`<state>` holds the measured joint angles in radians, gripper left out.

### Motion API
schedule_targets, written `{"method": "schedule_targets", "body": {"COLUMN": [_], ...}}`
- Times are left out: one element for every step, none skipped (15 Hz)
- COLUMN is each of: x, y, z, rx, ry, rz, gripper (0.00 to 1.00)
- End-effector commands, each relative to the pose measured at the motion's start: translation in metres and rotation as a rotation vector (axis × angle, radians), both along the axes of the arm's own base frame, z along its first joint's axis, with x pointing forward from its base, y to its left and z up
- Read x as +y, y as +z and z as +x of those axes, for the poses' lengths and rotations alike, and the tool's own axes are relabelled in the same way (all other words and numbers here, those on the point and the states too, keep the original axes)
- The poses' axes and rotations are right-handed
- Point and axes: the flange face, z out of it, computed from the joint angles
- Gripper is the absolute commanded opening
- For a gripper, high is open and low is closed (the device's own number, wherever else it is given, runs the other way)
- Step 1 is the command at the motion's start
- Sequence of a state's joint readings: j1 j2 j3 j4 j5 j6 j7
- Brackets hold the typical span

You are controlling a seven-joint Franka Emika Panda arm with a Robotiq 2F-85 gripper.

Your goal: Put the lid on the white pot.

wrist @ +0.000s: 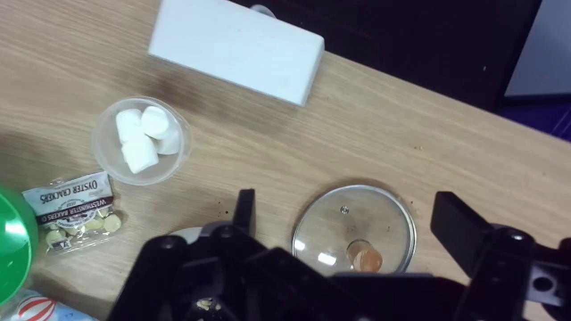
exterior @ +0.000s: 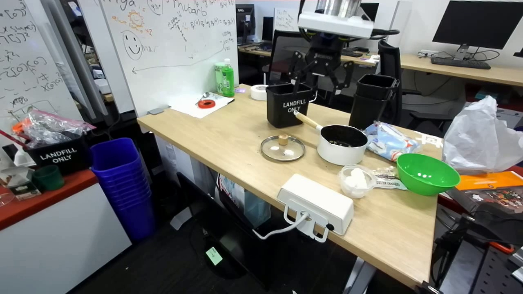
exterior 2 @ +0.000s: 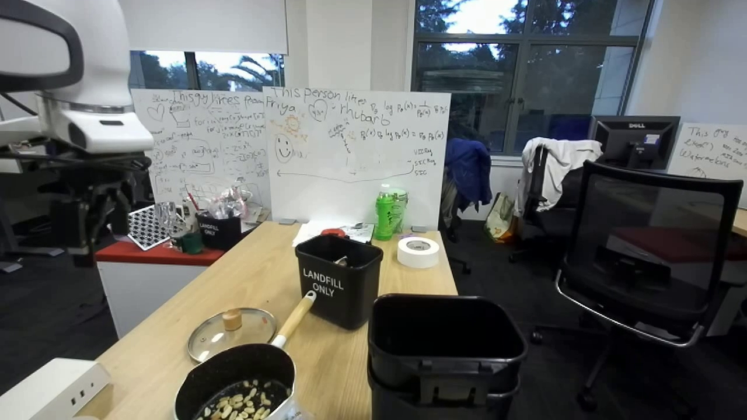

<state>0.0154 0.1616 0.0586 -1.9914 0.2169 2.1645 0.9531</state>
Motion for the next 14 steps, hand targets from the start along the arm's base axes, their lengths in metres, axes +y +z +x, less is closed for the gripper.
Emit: {"method": "schedule_targets", "body": {"x": [-0.014,-0.016,-0.017,-0.020,-0.020,-0.018,-0.017,-0.016,-0.016,-0.017,-0.017,-0.017,-0.017,-0.017], "y": [-0.025,-0.034,-0.039,-0.037,-0.043,-0.044,-0.043,-0.041,-0.040,-0.040,-0.040,-0.040,-0.040,-0.045], "z": [0.034,0.040,0.044,0.035,0.040,0.042,0.043,0.043,0.043,0.043,0.043,0.043,0.043,0.048], "rx": [0.014,0.015,0.011,0.017,0.019,0.021,0.020,0.017,0.016,0.016,0.016,0.016,0.016,-0.005], "ry": [-0.204,-0.263,-0.322,-0.232,-0.271,-0.289,-0.298,-0.301,-0.304,-0.305,-0.306,-0.306,-0.306,-0.326], "rz": [0.015,0.010,-0.003,-0.004,-0.006,-0.006,-0.005,-0.005,-0.005,-0.005,-0.005,-0.005,-0.005,-0.016], "gripper": [1.00,1.00,1.00,1.00,1.00,1.00,1.00,1.00,1.00,1.00,1.00,1.00,1.00,1.00]}}
